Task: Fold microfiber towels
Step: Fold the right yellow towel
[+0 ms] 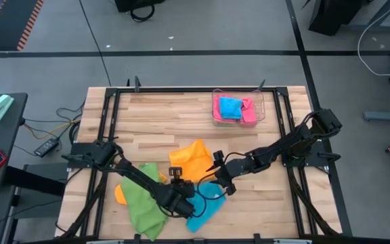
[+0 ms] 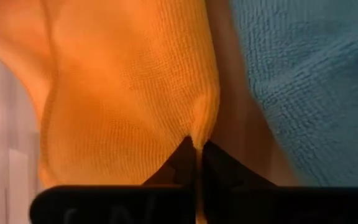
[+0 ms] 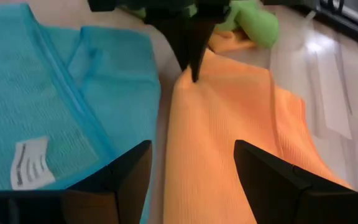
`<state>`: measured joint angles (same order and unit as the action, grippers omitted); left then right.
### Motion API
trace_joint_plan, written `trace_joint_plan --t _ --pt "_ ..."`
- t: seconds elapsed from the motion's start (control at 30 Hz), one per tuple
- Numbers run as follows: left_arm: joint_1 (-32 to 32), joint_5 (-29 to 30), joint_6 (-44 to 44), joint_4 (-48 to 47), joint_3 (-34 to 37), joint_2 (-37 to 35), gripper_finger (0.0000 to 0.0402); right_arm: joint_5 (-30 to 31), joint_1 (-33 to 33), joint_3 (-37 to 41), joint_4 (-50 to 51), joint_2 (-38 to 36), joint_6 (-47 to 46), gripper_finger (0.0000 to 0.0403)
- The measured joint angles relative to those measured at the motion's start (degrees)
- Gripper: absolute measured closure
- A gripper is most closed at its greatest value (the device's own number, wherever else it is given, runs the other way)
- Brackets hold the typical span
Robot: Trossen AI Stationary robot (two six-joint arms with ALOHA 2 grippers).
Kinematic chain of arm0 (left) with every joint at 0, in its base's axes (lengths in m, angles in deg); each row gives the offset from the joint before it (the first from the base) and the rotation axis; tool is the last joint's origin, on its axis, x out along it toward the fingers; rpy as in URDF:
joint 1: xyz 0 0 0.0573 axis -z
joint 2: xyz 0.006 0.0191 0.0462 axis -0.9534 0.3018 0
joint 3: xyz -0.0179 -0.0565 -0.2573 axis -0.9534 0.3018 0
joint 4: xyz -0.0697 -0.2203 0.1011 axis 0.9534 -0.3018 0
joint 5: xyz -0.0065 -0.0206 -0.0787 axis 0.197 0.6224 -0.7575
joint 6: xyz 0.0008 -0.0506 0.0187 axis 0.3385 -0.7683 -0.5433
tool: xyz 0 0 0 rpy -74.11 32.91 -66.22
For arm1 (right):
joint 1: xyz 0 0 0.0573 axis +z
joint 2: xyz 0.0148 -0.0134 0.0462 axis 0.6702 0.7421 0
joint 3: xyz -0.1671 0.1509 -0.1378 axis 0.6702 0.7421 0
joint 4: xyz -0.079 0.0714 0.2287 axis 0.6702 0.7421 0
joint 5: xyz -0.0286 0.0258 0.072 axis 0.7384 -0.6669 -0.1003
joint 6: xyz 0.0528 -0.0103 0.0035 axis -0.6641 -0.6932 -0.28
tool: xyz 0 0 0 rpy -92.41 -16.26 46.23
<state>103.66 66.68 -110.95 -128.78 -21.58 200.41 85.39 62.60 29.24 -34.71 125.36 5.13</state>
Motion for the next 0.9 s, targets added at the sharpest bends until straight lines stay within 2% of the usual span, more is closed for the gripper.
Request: trace_joint_plan --t 0.13,0.33,0.6,0.77,0.9 --pt "-0.5 -0.3 -1.4 -1.1 -1.8 -1.7 0.0378 0.3 0.9 -0.3 -1.0 1.7 1.5 0.0166" --pt "-2.3 -3.5 -7.2 -3.7 -2.5 -4.9 0.0393 4.7 3.0 -0.9 -4.4 5.8 3.2 0.0166" --pt "-2.6 -4.1 -11.9 -4.4 -2.4 -5.4 0.0381 9.4 3.3 -5.6 -5.0 12.9 3.5 0.0150" --pt "-2.6 -4.1 -12.9 -4.3 -2.4 -5.4 0.0393 16.0 3.7 -9.0 -5.0 16.9 4.4 0.0136" --pt "-2.5 -4.0 -14.1 -4.3 -2.4 -5.4 0.0380 18.2 3.9 -10.6 -5.3 19.2 4.7 0.0134"
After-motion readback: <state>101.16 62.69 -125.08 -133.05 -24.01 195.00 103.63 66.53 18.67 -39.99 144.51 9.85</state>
